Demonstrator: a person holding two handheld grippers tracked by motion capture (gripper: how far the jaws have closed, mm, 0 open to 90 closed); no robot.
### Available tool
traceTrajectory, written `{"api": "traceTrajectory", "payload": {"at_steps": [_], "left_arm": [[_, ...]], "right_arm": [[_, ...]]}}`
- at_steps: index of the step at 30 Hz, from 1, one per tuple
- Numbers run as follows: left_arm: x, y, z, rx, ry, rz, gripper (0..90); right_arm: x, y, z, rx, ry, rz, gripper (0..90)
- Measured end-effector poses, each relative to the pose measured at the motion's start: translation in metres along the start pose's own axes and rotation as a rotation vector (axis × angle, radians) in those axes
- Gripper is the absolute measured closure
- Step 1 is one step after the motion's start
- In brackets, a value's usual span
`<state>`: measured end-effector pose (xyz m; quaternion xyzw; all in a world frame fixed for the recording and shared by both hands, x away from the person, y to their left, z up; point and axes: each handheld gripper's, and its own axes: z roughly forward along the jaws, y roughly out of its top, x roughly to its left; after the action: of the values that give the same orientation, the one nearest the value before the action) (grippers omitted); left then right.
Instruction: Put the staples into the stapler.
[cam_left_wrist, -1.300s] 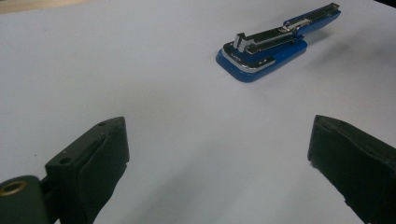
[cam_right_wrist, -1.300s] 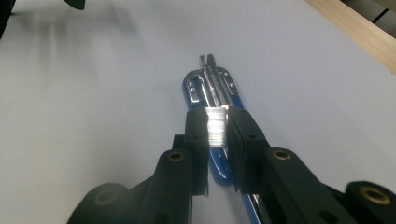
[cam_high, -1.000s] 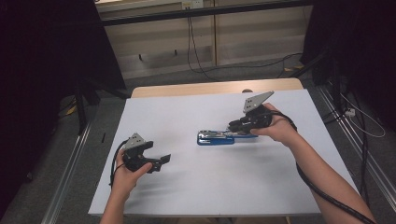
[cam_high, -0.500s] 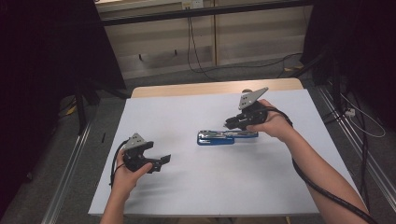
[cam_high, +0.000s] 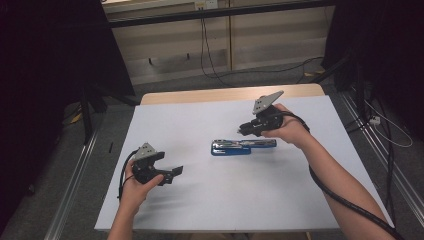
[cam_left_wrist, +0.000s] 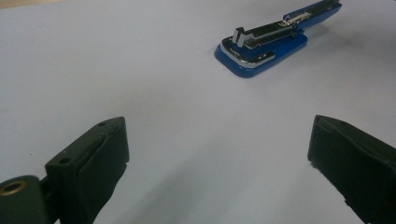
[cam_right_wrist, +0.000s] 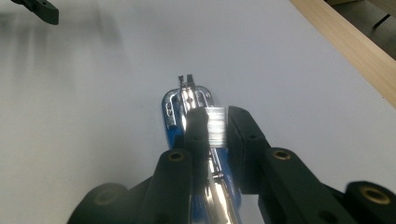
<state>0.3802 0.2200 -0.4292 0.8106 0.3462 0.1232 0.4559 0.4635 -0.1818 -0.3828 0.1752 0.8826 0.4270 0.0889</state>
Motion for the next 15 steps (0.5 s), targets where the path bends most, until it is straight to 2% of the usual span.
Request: {"api": "traceTrajectory", "payload": {"at_steps": [15], "left_arm": [[0.000, 0.000, 0.000, -0.003, 0.001, 0.000, 5.4]], "right_arm": [[-0.003, 0.005, 0.012, 0.009, 0.019, -0.021, 79.2]]}}
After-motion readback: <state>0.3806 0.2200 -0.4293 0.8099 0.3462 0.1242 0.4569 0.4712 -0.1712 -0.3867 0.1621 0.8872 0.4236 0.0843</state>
